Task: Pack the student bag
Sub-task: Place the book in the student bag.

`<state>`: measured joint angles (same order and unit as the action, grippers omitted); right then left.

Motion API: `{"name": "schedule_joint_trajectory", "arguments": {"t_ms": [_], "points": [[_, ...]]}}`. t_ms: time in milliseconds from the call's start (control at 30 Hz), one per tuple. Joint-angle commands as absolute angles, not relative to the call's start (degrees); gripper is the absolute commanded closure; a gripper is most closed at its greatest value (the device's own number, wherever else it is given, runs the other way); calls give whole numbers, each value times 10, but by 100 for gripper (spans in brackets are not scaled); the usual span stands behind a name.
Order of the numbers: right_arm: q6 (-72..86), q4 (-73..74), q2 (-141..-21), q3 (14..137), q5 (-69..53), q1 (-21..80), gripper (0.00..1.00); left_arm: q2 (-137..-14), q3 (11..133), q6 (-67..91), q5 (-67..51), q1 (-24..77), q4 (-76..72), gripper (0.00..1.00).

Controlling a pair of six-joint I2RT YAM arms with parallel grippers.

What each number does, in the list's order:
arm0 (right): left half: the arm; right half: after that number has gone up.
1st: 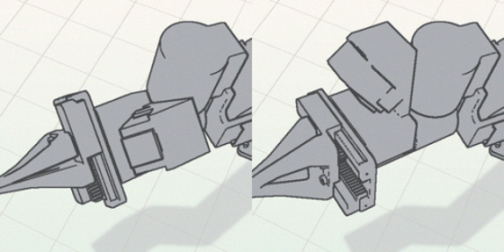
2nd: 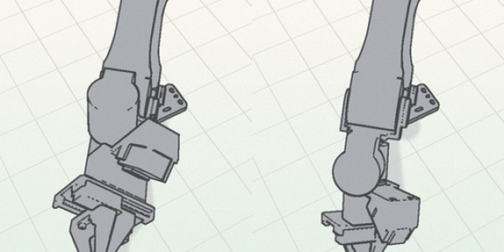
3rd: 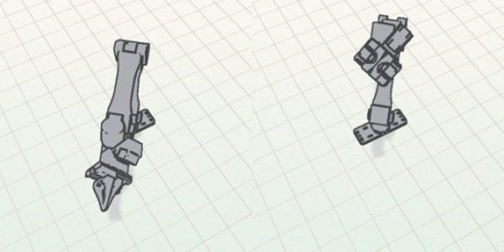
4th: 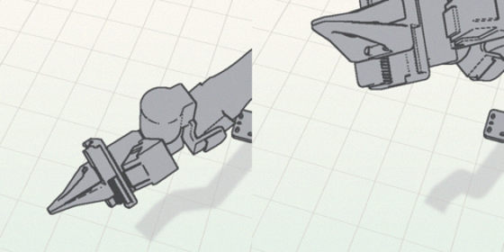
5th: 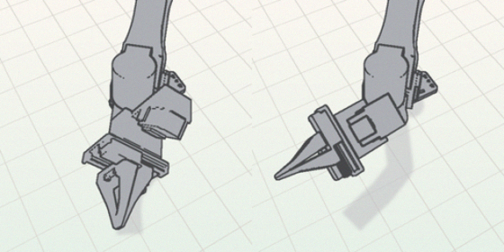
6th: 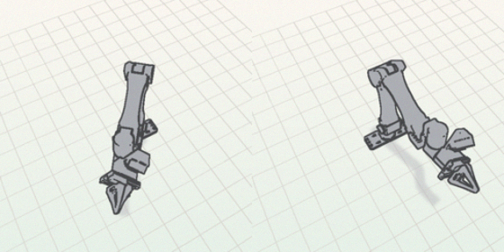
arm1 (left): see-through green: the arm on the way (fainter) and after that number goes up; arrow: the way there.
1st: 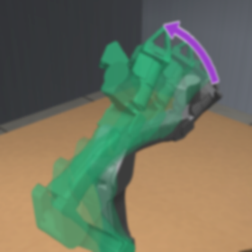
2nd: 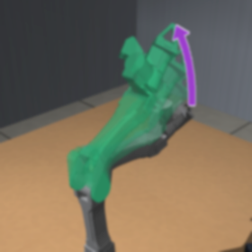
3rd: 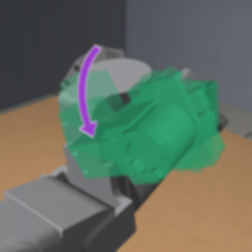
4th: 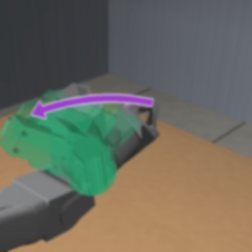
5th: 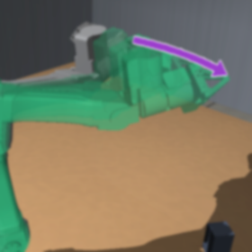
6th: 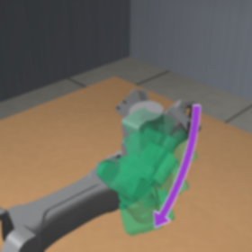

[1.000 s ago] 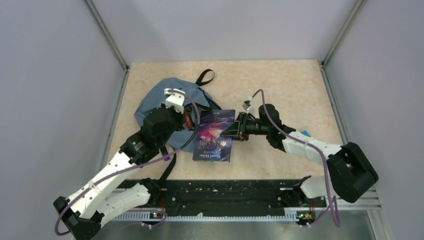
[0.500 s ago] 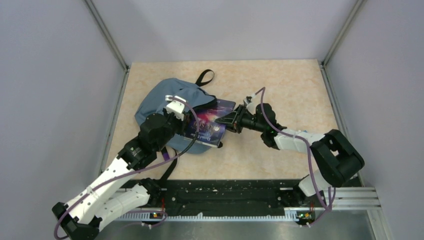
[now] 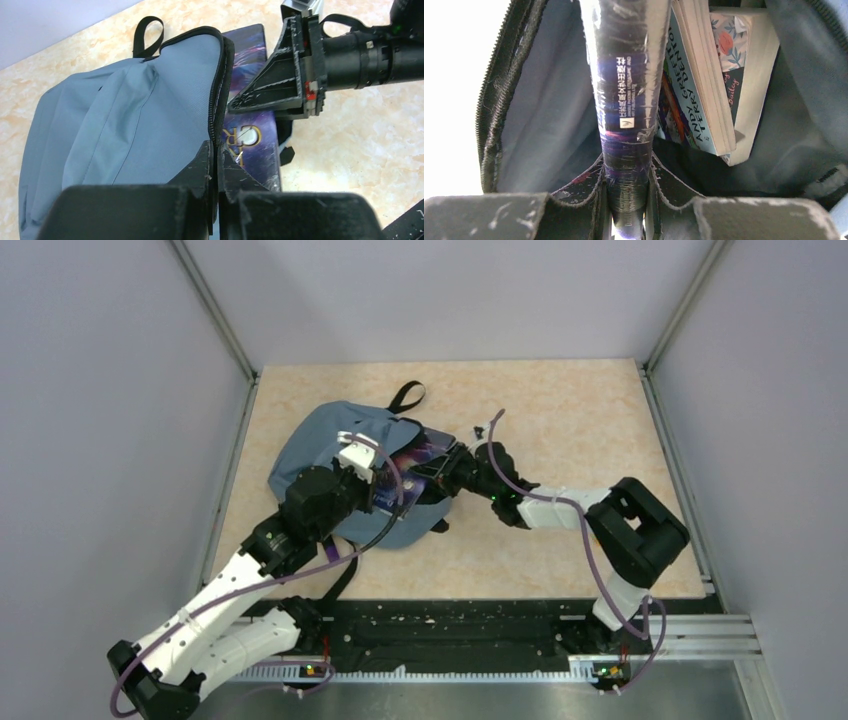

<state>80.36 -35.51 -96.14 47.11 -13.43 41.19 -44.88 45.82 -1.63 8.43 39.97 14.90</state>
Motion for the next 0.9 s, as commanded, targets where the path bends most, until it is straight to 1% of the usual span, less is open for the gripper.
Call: {"name": "schedule_joint_trajectory", "arguments": {"t_ms": [0,133,267,467,867], "points": [[786,-402,-993,542,-41,448,100,-442,467,-3,47,403,79,100],[798,-413,-1024,554,-28,474,100,-443,463,-3,67,403,76,100],[794,-401,-1026,545,-23,498,100,-445,463,-2,102,401,72,100],[802,-409,-1048,534,-23,507,100,-443,458,14,87,398,66,100],[706,-388,-1143,670,42,509,100,-455,458,6,33,397,69,100]]}}
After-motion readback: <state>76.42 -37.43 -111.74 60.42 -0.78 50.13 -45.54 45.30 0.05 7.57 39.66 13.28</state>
